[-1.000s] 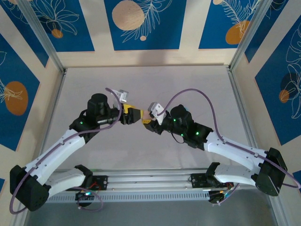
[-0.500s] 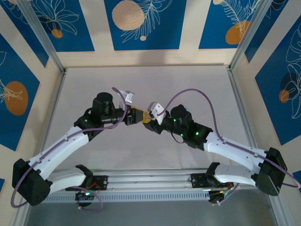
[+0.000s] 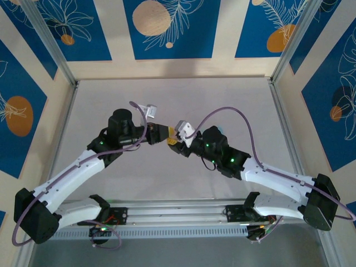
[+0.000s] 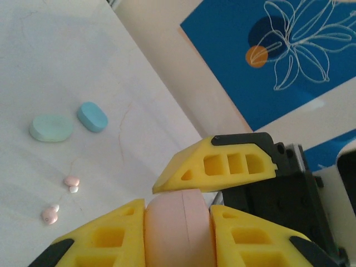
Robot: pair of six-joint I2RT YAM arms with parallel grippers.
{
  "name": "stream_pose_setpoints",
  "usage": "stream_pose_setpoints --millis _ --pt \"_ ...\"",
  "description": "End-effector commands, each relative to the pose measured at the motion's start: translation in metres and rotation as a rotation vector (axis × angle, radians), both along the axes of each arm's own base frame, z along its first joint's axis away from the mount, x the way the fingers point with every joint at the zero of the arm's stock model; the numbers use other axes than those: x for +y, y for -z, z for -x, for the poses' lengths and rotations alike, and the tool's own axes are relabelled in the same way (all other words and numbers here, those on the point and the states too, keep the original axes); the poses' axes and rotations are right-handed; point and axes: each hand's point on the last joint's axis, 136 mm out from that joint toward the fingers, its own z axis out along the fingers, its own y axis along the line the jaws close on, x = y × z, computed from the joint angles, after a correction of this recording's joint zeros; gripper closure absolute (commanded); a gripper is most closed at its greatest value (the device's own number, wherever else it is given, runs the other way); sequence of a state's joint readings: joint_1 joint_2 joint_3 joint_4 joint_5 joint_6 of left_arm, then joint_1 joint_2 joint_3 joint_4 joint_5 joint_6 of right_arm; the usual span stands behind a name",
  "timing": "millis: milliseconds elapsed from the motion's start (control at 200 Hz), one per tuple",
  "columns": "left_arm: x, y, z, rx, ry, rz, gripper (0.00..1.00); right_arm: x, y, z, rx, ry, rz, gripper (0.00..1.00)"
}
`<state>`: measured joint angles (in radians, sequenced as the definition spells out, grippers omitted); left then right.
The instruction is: Insert the wireless bluetooth earbuds into the charging case
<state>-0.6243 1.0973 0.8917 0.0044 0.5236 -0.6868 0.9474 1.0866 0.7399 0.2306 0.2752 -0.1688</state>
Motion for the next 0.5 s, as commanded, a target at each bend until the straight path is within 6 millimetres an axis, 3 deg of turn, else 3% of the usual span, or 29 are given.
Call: stream_pose_setpoints --millis 0,140,495 --pt "0.003 -0.022 -0.004 0.031 -0.064 0.106 0.85 -0.005 -0.013 0.002 -0.099 0.005 -0.027 0.40" --pt "0.004 -0.029 -0.003 0.056 -0.073 0.158 0.86 -0.009 -0.004 0.004 -0.137 -0.011 -0.022 0.38" --pt "0.004 -0.028 -0.001 0.088 -0.075 0.192 0.86 -0.017 -0.040 0.004 -0.181 -0.060 -0.196 0.43"
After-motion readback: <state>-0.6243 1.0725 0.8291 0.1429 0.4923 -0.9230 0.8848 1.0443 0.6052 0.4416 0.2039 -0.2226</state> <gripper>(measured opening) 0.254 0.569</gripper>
